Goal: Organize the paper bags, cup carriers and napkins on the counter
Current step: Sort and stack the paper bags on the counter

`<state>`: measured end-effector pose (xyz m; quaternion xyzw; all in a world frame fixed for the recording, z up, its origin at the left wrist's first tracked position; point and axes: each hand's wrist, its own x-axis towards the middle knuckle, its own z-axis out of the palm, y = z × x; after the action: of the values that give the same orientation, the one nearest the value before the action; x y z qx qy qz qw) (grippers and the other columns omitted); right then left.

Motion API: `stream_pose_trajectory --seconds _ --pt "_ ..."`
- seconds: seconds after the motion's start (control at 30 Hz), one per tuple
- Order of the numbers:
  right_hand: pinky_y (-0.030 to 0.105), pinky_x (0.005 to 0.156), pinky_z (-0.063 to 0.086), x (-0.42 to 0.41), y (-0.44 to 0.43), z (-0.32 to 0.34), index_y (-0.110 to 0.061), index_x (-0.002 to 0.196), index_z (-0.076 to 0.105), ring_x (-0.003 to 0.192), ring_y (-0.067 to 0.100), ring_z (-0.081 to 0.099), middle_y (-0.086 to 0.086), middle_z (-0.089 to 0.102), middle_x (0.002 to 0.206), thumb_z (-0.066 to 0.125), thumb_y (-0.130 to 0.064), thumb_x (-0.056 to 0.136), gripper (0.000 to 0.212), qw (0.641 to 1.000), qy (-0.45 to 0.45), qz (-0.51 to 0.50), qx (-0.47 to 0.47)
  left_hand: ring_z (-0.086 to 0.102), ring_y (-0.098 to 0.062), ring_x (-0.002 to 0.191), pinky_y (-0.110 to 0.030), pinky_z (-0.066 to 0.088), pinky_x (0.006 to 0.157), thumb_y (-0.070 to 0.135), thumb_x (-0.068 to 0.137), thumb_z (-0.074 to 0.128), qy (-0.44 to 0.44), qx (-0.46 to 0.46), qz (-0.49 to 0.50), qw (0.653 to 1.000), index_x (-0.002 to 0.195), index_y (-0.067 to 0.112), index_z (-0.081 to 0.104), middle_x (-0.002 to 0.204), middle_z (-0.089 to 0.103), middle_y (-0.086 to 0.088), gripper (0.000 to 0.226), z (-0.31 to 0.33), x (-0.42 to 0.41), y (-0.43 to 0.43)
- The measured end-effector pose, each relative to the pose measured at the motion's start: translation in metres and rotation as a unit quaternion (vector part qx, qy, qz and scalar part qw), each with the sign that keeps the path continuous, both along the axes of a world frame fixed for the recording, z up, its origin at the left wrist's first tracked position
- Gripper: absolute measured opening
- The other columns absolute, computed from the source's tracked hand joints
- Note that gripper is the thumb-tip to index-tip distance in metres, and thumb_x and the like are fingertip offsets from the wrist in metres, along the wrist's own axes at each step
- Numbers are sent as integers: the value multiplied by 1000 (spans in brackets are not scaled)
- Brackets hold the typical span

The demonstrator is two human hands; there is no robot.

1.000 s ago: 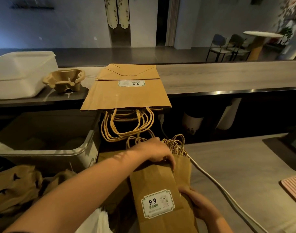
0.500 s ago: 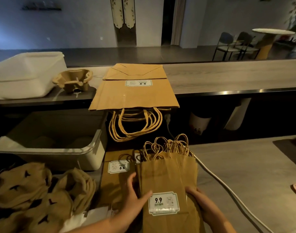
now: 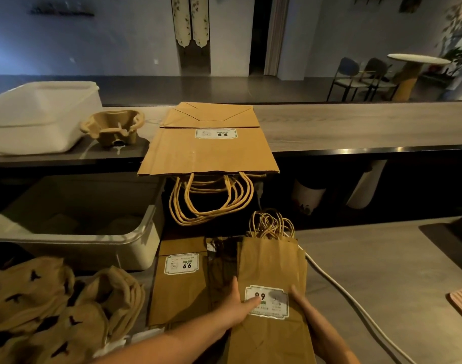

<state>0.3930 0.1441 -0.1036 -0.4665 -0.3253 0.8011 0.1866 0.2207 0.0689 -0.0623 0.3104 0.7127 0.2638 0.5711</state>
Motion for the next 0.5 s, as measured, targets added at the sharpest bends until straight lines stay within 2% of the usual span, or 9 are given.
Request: stream_pose_trajectory --seconds 0.03,0.1,0.2,0.23,0.3,0.4,0.43,0.5 --pt "49 95 48 -1 -1 1 -8 134 43 106 36 64 19 65 116 81 -42 67 85 1000 -7 19 6 26 -21 140 -36 25 113 39 94 49 14 -1 -16 1000 148 18 -15 155 21 -2 86 -1 -3 1" --pt "42 80 56 -3 -1 0 -6 132 43 97 35 67 19 69 108 86 -32 54 93 998 -38 36 26 32 -21 137 -35 28 109 41 96 43 48 25 -1 999 150 18 4 151 29 -2 70 -1 -16 5" --pt "37 67 58 -3 -2 -2 -5 130 44 91 35 69 20 70 103 87 -27 62 83 998 -45 32 30 39 -24 129 -33 35 104 30 97 47 123 93 160 975 138 15 38 143 38 -8 45 -11 -64 12" --pt "36 65 58 -3 -2 -2 -5 130 44 90 34 69 20 70 102 83 -24 66 78 998 -43 23 27 39 -27 128 -38 36 105 28 94 52 167 87 218 958 136 15 41 141 37 -11 45 -17 -82 11" --pt "37 66 58 -2 -1 -5 -5 131 44 90 34 69 19 70 102 76 -23 66 75 998 -49 16 24 31 -33 131 -47 33 106 30 88 60 254 12 274 927 138 16 37 144 30 -16 57 -31 -109 2" --pt "43 78 56 -2 -2 -6 -7 132 42 92 35 69 19 70 103 82 -28 63 82 997 -60 23 30 19 -37 138 -48 28 110 35 86 63 304 -74 269 911 147 13 18 151 19 -18 80 -42 -124 -12" --pt "44 80 56 -2 -2 -5 -8 132 42 92 35 69 19 70 103 88 -31 59 89 997 -66 23 34 20 -37 138 -48 29 109 37 86 63 310 -86 263 910 148 12 17 151 20 -18 80 -44 -127 -13" --pt "45 80 56 -1 -2 -4 -9 130 42 93 35 69 19 70 104 90 -35 44 102 997 -66 28 36 31 -36 132 -45 35 106 40 83 64 317 -99 243 912 141 12 34 144 34 -18 71 -44 -134 -12"
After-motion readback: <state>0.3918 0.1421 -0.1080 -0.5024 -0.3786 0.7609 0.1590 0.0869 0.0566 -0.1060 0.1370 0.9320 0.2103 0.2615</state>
